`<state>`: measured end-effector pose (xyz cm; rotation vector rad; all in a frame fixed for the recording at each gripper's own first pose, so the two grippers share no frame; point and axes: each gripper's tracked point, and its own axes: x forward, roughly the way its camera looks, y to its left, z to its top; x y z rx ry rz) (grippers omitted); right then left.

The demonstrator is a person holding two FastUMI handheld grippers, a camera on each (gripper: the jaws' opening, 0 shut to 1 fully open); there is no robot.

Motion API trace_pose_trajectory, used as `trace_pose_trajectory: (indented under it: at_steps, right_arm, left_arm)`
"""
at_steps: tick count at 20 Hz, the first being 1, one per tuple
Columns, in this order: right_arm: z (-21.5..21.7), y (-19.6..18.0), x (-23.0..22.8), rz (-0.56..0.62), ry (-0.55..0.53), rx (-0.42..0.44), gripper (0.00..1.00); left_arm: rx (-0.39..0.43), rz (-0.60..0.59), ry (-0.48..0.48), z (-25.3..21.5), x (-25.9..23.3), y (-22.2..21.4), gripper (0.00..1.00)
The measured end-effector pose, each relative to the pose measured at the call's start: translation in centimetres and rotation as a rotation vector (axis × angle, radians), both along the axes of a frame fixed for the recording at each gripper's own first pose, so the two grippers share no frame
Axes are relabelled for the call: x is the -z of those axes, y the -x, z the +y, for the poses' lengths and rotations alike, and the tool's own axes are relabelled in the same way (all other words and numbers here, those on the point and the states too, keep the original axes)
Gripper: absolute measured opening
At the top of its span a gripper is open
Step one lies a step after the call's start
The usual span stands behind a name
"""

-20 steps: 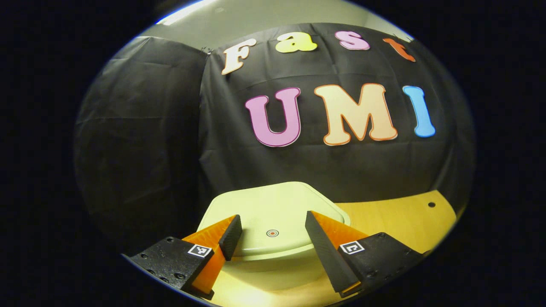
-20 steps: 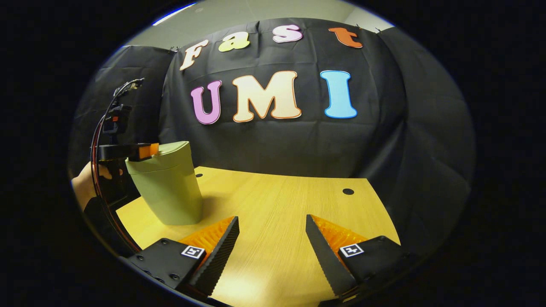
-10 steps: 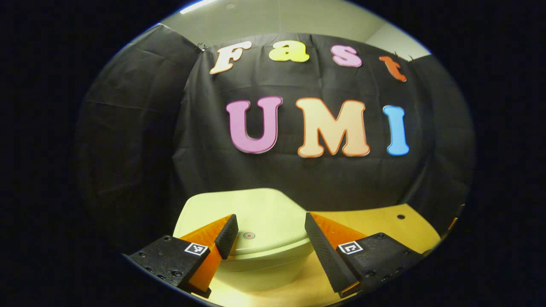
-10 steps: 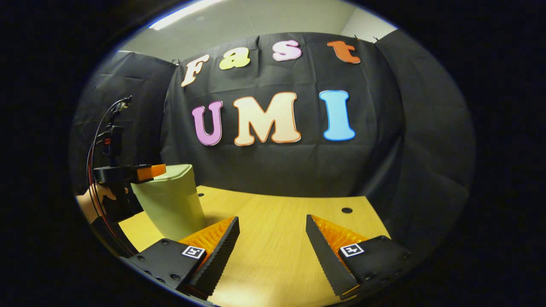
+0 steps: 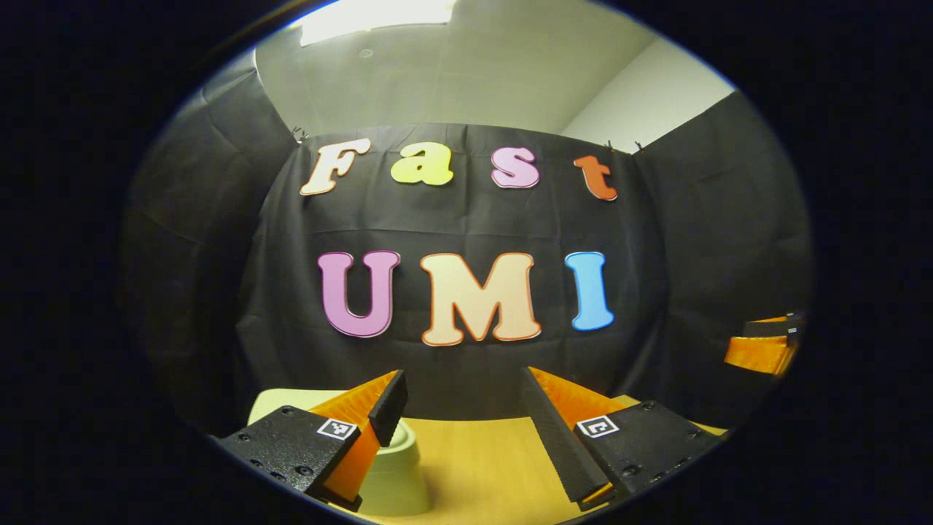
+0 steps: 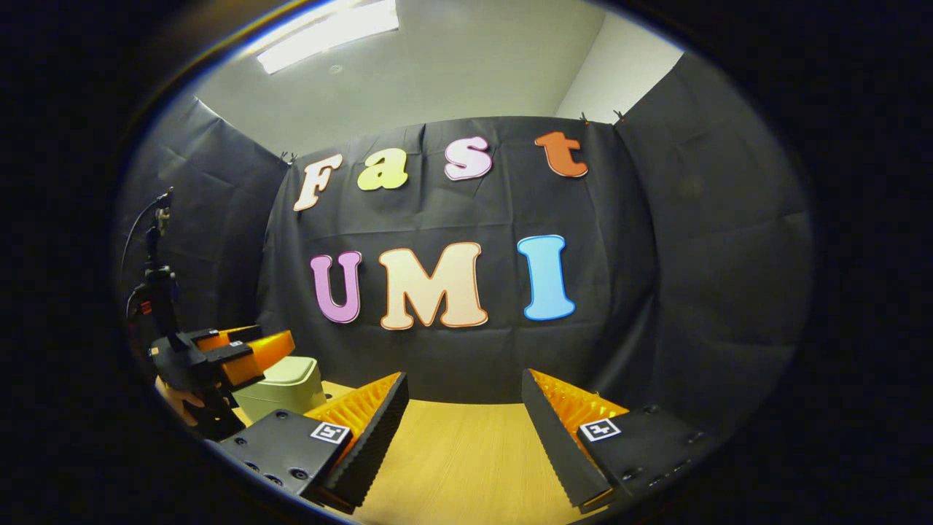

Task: Press the lid of the desktop garbage bin to open it, pick up the crumpled paper on the desktop and throw it into the bin, then pick up the pop can on the desktop and drop it into the bin, and finally close the garbage bin lid.

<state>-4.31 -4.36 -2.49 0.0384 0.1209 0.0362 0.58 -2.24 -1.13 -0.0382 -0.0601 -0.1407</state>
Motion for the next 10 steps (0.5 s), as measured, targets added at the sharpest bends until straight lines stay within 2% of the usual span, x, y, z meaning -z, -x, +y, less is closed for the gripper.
trace_pose_trajectory:
  at_steps: [6,10]
  right_arm:
    - [0.0,0.6,-1.8,-0.039,0.022,0.015,0.98]
    - [-0.1,0.6,-3.0,-0.066,0.022,0.032,0.98]
  left_arm:
    - [0.121,0.005,0.022,-4.6,-0.3,1.5,0.93]
    - [0.15,0.005,0.054,-5.4,-1.1,1.4,0.93]
